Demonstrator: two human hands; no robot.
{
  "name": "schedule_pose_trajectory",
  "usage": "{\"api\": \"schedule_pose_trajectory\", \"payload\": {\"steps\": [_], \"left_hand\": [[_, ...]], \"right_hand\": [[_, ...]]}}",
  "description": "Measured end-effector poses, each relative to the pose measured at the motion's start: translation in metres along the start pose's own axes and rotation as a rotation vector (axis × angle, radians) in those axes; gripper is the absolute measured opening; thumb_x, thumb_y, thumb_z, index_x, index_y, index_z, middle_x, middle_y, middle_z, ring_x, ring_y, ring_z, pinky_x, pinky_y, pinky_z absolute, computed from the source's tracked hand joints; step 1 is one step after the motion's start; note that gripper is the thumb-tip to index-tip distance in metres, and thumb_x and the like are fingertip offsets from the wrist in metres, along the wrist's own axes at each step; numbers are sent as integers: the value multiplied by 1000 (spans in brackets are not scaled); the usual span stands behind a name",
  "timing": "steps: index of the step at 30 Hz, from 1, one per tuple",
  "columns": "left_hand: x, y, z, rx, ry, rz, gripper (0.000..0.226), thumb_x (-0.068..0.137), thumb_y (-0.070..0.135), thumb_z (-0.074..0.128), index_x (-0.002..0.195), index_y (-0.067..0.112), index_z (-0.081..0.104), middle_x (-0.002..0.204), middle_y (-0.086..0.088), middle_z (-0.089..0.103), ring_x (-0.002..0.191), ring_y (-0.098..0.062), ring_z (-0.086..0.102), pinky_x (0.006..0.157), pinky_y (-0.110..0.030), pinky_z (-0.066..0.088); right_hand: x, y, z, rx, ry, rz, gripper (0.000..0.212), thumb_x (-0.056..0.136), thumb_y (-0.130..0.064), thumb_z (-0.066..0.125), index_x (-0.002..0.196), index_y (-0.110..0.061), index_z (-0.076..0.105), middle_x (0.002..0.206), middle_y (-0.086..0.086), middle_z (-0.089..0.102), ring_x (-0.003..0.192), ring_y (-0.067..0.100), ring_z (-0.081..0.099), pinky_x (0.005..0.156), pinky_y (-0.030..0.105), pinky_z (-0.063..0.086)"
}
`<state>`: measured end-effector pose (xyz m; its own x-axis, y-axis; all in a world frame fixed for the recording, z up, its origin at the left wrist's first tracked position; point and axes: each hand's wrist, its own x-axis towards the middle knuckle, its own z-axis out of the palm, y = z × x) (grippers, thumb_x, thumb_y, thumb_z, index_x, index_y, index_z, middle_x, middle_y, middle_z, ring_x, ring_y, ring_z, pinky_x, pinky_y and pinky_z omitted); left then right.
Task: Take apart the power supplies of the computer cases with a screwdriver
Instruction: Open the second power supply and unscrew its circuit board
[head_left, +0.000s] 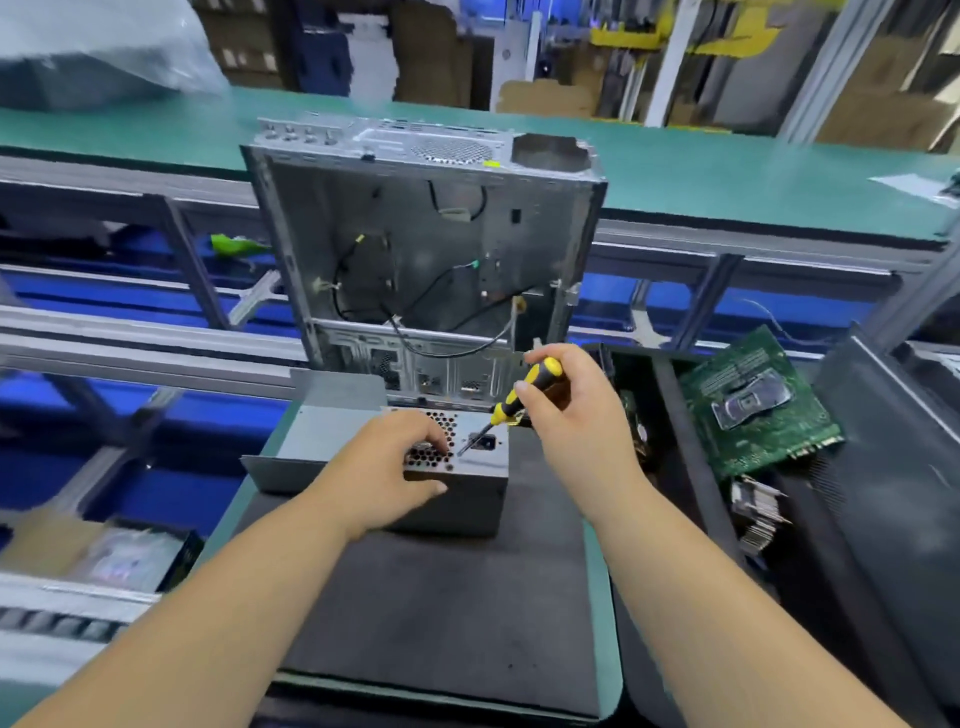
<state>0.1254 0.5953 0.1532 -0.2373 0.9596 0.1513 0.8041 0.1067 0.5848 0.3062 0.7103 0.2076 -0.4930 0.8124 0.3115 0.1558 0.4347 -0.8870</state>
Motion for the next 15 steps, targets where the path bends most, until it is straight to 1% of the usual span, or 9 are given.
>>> {"api": "schedule_pose_trajectory", "payload": {"steps": [1,2,3,6,7,8,10,12,15], "left_hand": [[-1,-4,1,-11,-6,18,34,73,17,85,102,20,67,110,8,62,109,-13,56,100,-35,44],[-1,-8,1,-19,-8,38,33,74,18,85,101,20,67,110,8,62,109,-13,55,100,-35,44],[0,-11,1,-26,-7,57,31,75,18,85,100,20,67,110,8,62,109,-13,55,99,-35,44],[4,-20,1,-56,-13,100,26,75,20,84,94,21,66,108,8,63,108,-14,56,98,-38,45],[5,-22,2,-68,-18,101,25,76,21,84,93,23,66,108,9,63,109,-13,56,98,-38,45],[5,-23,3,-81,-22,96,24,76,21,83,92,25,66,108,11,62,109,-12,56,98,-37,45],[6,-25,4,-115,-24,91,20,77,22,82,88,26,66,104,13,62,108,-10,55,97,-37,45],[8,-27,5,-147,-24,95,18,77,22,82,84,28,66,100,14,62,105,-10,56,95,-38,46],[9,-30,6,-175,-5,64,17,76,22,82,81,30,68,98,15,62,105,-8,54,92,-37,47]], "right_hand": [[-1,-1,6,-38,-9,5,22,94,-12,65,103,-31,59,88,-9,60,86,3,63,80,31,50],[-2,-2,12,-61,-10,9,23,94,-13,66,104,-33,58,89,-9,59,89,2,62,81,31,49],[-3,-3,16,-77,-6,11,24,94,-14,66,104,-34,58,88,-11,59,87,1,61,79,29,48],[-5,-8,25,-97,8,16,22,94,-14,66,105,-32,60,84,-12,58,84,2,60,75,21,45],[-7,-10,26,-102,8,15,21,94,-13,65,105,-31,60,84,-13,59,84,1,61,74,16,44],[-9,-11,27,-114,9,11,21,94,-12,65,105,-30,60,84,-15,59,83,0,61,72,10,43],[-13,-13,28,-163,13,-8,22,94,-11,64,106,-29,60,86,-16,58,83,-5,59,70,6,40],[-15,-16,28,-224,17,-33,23,94,-10,64,109,-27,60,89,-17,57,88,-4,58,72,6,40],[-15,-18,30,-309,26,-46,25,95,-13,63,114,-28,59,93,-20,55,92,0,56,74,10,39]]}}
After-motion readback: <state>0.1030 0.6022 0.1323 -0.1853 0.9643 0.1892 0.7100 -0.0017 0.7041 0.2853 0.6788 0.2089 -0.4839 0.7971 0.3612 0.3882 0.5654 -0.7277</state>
